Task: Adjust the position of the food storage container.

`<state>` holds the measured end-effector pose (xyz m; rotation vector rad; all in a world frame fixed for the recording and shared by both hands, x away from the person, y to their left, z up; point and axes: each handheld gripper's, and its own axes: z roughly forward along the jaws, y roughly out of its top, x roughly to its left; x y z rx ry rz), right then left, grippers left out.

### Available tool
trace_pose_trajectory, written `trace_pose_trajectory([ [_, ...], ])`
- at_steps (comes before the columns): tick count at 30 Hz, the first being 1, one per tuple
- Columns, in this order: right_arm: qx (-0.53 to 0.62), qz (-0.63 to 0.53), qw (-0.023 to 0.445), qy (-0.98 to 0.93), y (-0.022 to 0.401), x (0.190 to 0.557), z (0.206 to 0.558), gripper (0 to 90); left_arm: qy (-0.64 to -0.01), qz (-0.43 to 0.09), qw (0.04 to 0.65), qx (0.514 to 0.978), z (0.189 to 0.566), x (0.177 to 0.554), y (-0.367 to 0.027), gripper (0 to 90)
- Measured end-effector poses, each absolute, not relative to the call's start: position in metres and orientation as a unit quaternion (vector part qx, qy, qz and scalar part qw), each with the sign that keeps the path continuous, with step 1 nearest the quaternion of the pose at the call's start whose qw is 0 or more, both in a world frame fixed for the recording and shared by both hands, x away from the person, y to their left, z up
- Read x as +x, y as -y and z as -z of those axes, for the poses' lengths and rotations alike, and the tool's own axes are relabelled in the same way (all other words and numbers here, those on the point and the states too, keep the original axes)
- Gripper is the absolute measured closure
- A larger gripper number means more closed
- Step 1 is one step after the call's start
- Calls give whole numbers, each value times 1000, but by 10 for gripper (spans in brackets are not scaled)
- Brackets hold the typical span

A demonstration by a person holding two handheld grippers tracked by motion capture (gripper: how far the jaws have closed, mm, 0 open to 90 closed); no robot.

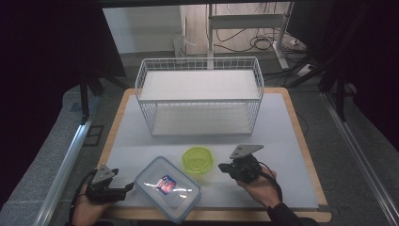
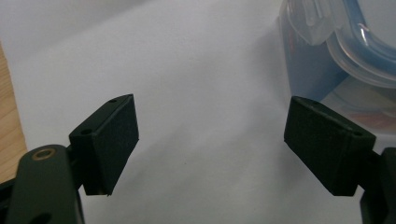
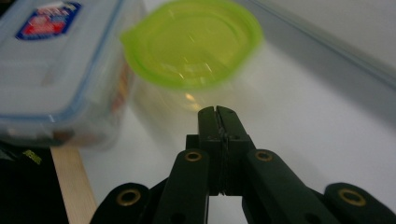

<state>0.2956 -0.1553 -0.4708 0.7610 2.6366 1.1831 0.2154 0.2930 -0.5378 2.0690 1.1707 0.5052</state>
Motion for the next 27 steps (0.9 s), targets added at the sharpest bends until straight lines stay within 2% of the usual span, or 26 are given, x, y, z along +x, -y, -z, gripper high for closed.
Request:
trace_pose_trajectory([
  [2,244,-397,76,-882,146,298,468,900,-450,-195,347,800,539,216,-293,175],
  [4,215,-400,61,-889,114,303,462,900,-448,-197,344,802,539,216,-293,175],
  [9,177,-400,52,-898,70,310,461,900,-445,-201,344,802,538,215,-293,175],
  [14,160,-389,46,-906,38,318,464,900,-442,-201,343,804,539,215,-293,175],
  [20,155,-374,43,-913,17,325,473,900,-444,-201,343,803,539,215,-293,175],
  [27,159,-368,42,-915,16,330,479,900,-442,-200,342,805,539,215,-292,175],
])
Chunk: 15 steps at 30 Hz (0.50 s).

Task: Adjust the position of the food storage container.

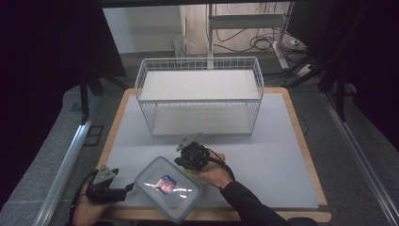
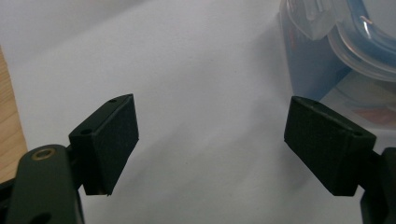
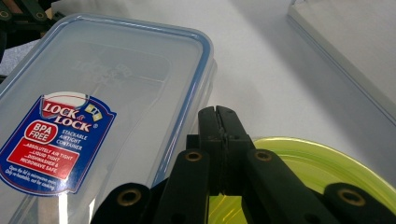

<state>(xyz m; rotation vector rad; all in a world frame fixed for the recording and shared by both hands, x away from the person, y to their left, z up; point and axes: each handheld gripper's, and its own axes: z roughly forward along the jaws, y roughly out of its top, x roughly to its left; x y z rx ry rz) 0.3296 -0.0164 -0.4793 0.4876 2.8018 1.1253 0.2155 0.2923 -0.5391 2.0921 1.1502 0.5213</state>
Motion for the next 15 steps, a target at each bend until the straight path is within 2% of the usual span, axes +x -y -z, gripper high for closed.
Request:
trace_pose_trajectory([
  [15,144,-347,51,-925,11,324,480,900,-441,-198,341,806,540,216,-291,175],
])
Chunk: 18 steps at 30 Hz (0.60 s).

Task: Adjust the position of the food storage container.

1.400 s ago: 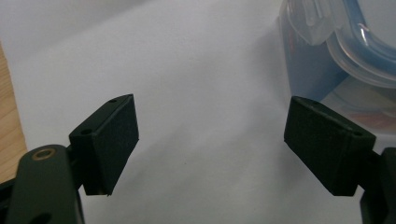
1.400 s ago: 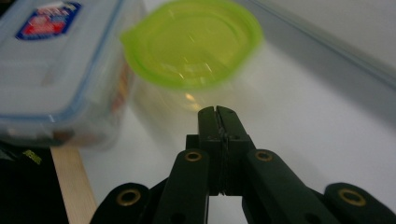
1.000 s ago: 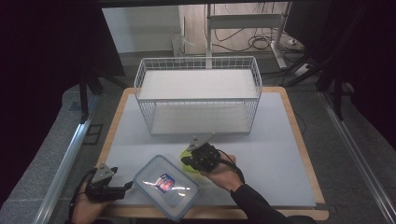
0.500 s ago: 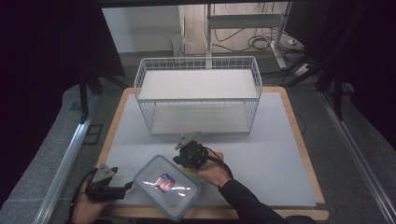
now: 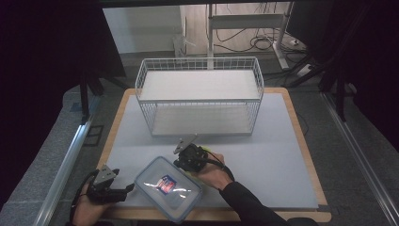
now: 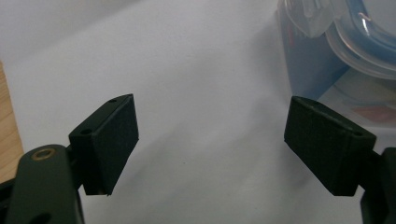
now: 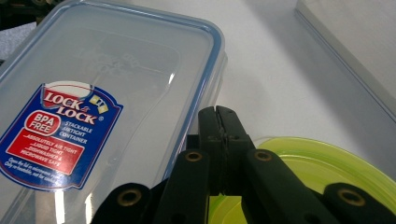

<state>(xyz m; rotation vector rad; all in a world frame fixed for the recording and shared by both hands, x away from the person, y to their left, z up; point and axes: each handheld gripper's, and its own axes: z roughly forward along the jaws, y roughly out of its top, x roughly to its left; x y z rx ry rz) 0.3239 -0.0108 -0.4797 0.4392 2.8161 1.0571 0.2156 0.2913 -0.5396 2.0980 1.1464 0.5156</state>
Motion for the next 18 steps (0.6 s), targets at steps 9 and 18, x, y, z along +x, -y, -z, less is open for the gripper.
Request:
trace_pose_trajectory([
  [9,158,-334,67,-927,19,330,480,900,-440,-198,341,807,540,216,-291,174],
  [18,182,-322,77,-926,40,332,482,900,-440,-197,340,807,540,216,-291,174],
])
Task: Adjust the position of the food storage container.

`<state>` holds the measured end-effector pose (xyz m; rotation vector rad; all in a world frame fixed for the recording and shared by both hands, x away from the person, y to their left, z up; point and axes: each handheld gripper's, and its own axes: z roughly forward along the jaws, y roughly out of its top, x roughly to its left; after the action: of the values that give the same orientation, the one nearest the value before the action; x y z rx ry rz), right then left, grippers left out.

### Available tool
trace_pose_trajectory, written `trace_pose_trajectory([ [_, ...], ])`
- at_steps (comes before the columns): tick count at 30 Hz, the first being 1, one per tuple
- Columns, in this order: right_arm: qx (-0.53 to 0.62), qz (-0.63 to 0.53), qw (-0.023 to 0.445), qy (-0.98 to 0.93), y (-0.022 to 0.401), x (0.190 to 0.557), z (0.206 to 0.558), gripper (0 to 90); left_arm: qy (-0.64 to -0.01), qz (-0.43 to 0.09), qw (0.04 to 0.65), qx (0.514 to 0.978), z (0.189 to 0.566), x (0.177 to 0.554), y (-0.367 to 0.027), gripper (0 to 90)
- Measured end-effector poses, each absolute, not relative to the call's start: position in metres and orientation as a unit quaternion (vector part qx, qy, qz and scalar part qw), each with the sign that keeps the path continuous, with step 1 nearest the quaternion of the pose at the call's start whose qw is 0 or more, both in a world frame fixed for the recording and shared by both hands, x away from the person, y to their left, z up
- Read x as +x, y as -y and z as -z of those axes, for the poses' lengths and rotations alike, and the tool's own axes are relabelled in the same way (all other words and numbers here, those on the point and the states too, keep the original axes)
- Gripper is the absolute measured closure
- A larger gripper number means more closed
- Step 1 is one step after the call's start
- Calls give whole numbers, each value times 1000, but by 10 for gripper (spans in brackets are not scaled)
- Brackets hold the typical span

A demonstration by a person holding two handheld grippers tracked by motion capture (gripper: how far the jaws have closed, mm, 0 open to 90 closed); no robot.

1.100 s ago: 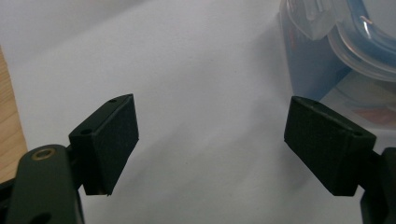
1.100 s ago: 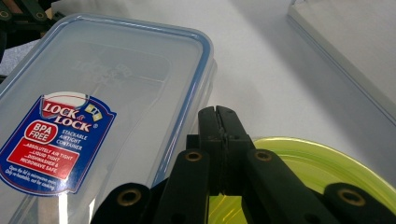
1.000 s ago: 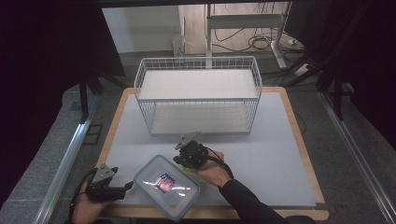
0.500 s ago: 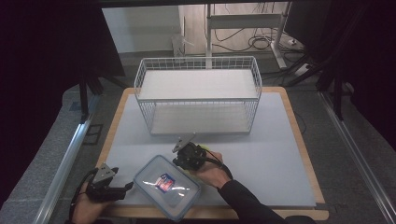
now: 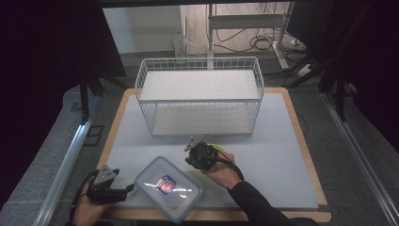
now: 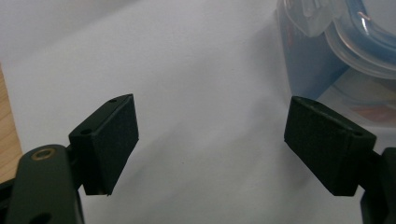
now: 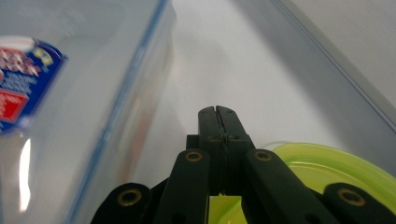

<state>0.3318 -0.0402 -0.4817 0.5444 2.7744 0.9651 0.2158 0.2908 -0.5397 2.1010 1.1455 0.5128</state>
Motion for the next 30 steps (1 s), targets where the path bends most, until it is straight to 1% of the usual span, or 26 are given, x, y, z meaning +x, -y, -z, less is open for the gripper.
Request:
trace_pose_trajectory([
  [8,213,-318,88,-920,76,333,483,900,-440,-196,340,808,540,216,-290,174],
  [9,222,-319,91,-917,86,335,483,900,-439,-196,338,809,540,216,-290,174],
  [18,260,-315,106,-906,121,343,483,900,-439,-194,337,810,541,217,-288,174],
  [19,270,-314,111,-903,130,346,483,900,-439,-195,337,810,541,217,-288,174],
  [30,311,-309,130,-889,166,357,484,900,-445,-188,338,808,541,218,-288,175],
])
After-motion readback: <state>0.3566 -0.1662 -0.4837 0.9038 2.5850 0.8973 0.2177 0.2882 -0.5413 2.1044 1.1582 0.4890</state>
